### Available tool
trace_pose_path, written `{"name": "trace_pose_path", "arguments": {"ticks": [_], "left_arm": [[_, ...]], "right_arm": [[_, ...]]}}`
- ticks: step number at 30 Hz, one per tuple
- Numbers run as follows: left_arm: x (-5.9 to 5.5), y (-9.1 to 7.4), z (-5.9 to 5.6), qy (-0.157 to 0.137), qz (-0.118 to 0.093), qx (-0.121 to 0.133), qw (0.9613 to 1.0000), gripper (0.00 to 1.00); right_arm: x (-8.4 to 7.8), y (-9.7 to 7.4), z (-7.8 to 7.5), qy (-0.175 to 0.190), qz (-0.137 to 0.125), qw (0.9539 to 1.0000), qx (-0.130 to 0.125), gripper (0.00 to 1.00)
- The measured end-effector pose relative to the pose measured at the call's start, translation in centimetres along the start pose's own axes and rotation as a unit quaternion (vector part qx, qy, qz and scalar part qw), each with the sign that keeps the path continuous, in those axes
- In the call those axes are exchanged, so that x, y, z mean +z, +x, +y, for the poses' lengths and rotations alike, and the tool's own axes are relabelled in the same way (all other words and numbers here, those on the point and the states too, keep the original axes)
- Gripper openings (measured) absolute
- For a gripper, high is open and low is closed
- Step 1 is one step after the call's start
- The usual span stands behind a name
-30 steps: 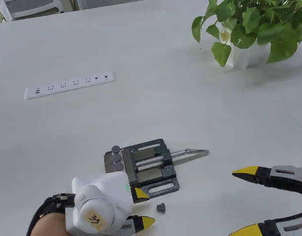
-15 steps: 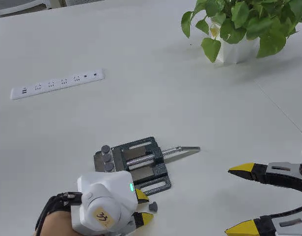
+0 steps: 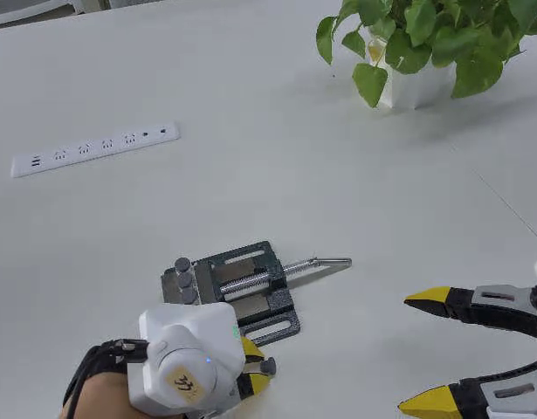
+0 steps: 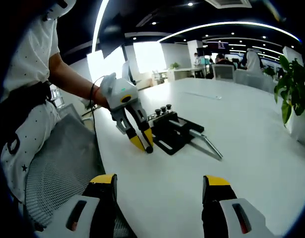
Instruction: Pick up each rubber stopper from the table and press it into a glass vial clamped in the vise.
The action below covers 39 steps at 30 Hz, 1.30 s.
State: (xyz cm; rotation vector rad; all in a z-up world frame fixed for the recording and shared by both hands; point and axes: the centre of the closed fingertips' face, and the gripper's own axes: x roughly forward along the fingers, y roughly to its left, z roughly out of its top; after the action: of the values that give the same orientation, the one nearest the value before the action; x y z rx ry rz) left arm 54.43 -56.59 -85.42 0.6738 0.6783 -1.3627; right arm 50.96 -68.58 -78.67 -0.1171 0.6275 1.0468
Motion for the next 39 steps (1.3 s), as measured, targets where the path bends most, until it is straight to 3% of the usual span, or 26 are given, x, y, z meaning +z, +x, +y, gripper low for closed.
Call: {"name": "trace_pose_path", "arguments": {"ticks": [13, 25, 32, 39], "left_arm": [[-0.2, 0.1, 0.3, 0.002, 0.001, 0.004, 1.0, 0.05], [-0.3, 0.1, 0.3, 0.002, -0.002, 0.007, 1.0, 0.04], [0.5, -0.6, 0.4, -0.013, -0.015, 0.011, 0.9997, 0.04], [2.0, -2.5, 0.4, -0.042, -0.047, 0.022, 0.9978, 0.04]], "right_arm": [[-0.2, 0.0, 0.1, 0.0, 0.003, 1.0, 0.002, 0.68], [-0.5, 0.2, 0.2, -0.014, 0.013, 0.9998, 0.008, 0.74], [0.2, 0.3, 0.5, -0.026, 0.011, 0.9996, 0.009, 0.76], [2.0, 0.4, 0.9, -0.041, 0.006, 0.999, 0.012, 0.76]]}}
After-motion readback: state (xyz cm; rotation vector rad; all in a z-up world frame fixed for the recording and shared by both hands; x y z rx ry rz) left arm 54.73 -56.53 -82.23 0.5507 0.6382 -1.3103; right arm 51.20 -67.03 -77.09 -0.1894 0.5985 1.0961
